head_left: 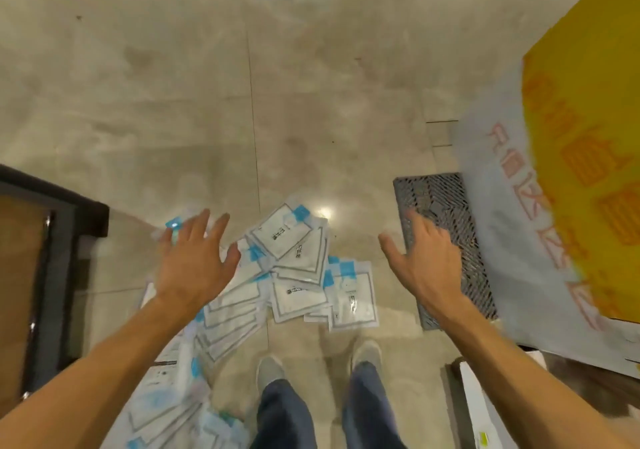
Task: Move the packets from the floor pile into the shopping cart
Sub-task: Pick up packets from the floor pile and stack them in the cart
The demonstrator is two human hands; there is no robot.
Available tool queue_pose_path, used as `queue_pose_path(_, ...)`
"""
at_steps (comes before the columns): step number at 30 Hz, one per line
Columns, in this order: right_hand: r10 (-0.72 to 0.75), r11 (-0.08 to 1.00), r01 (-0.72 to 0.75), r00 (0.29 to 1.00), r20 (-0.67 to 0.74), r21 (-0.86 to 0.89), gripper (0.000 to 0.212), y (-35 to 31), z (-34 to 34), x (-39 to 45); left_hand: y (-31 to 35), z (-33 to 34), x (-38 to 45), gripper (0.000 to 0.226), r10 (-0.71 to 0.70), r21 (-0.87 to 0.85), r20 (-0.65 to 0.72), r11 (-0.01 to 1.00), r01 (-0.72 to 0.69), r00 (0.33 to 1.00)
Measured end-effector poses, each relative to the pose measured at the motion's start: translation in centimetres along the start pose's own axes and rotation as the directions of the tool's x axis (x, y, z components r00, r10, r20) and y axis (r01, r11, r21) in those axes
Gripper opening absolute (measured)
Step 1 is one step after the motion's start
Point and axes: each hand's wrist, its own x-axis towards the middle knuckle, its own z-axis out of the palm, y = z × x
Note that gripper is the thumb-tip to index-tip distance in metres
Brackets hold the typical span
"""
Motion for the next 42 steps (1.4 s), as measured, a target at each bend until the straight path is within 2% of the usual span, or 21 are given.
queue_pose_path(4, -0.022, 0.999, 0.024, 0.997, 0.070, -0.023, 0.067, 2.0, 12.3, 6.1, 0.4, 11.3, 7.8, 0.062, 0.003, -0.014, 0.024, 1.000, -0.002, 1.000)
queue_pose_path(9, -0.061, 0.997, 0.066, 0.990, 0.128, -0.035, 0.069, 4.4, 27.3, 12.1, 0.8, 24.7, 16.8, 0.062, 0.106, 0.054, 0.029, 0.993, -0.108, 0.994)
queue_pose_path(12, -0.063, 0.997, 0.070, 0.982, 0.176, -0.032, 0.070, 5.3, 35.6, 14.5, 1.1, 32.3, 20.8, 0.063, 0.119, 0.077, 0.089, 0.989, -0.126, 0.989)
queue_pose_path(18, -0.001, 1.000, 0.000, 0.967, 0.256, 0.004, 0.085, 4.9, 49.2, 17.4, 0.1, 43.0, 28.4, 0.069, 0.081, -0.023, 0.197, 0.997, -0.078, 0.977)
queue_pose_path(21, 0.058, 0.994, -0.081, 0.959, 0.278, 0.072, 0.099, 4.2, 53.8, 18.2, -0.2, 45.3, 31.8, 0.092, -0.004, -0.104, 0.233, 0.994, 0.029, 0.972)
queue_pose_path(24, 0.134, 0.965, -0.194, 0.943, 0.303, 0.176, 0.106, 4.1, 56.2, 18.5, 0.1, 47.1, 33.1, 0.110, -0.044, -0.030, 0.235, 0.998, 0.052, 0.971)
queue_pose_path(27, 0.225, 0.857, -0.366, 0.899, 0.375, 0.364, 0.099, 3.9, 56.5, 19.5, 0.2, 47.8, 33.8, 0.117, -0.121, 0.015, 0.223, 0.993, 0.120, 0.967)
queue_pose_path(29, 0.269, 0.762, -0.465, 0.861, 0.432, 0.452, 0.078, 4.1, 56.2, 20.2, 0.3, 47.6, 33.8, 0.112, -0.138, -0.065, 0.253, 0.985, 0.159, 0.958)
queue_pose_path(31, 0.250, 0.684, -0.487, 0.856, 0.453, 0.543, 0.036, 4.9, 56.3, 20.8, 0.1, 47.4, 33.8, 0.085, -0.126, -0.188, 0.255, 0.966, 0.177, 0.959)
queue_pose_path(32, 0.241, 0.646, -0.498, 0.852, 0.465, 0.578, 0.023, 5.3, 56.3, 20.8, -0.2, 47.2, 33.6, 0.071, -0.137, -0.272, 0.249, 0.940, 0.205, 0.959)
queue_pose_path(34, 0.232, 0.559, -0.517, 0.848, 0.476, 0.649, 0.015, 5.9, 55.9, 20.5, -0.7, 46.7, 33.3, 0.060, -0.163, -0.467, 0.245, 0.844, 0.264, 0.956)
queue_pose_path(37, 0.218, 0.439, -0.483, 0.875, 0.432, 0.757, 0.034, 7.1, 54.9, 20.4, -1.2, 45.7, 32.0, 0.054, -0.187, -0.706, 0.266, 0.630, 0.324, 0.945)
queue_pose_path(39, 0.207, 0.375, -0.462, 0.887, 0.413, 0.804, 0.041, 7.7, 53.6, 20.5, -1.6, 44.9, 30.8, 0.048, -0.168, -0.797, 0.260, 0.518, 0.309, 0.951)
queue_pose_path(42, 0.182, 0.342, -0.434, 0.901, 0.394, 0.834, 0.042, 8.2, 50.5, 20.4, -2.2, 42.9, 28.5, 0.035, -0.182, -0.876, 0.236, 0.385, 0.290, 0.955)
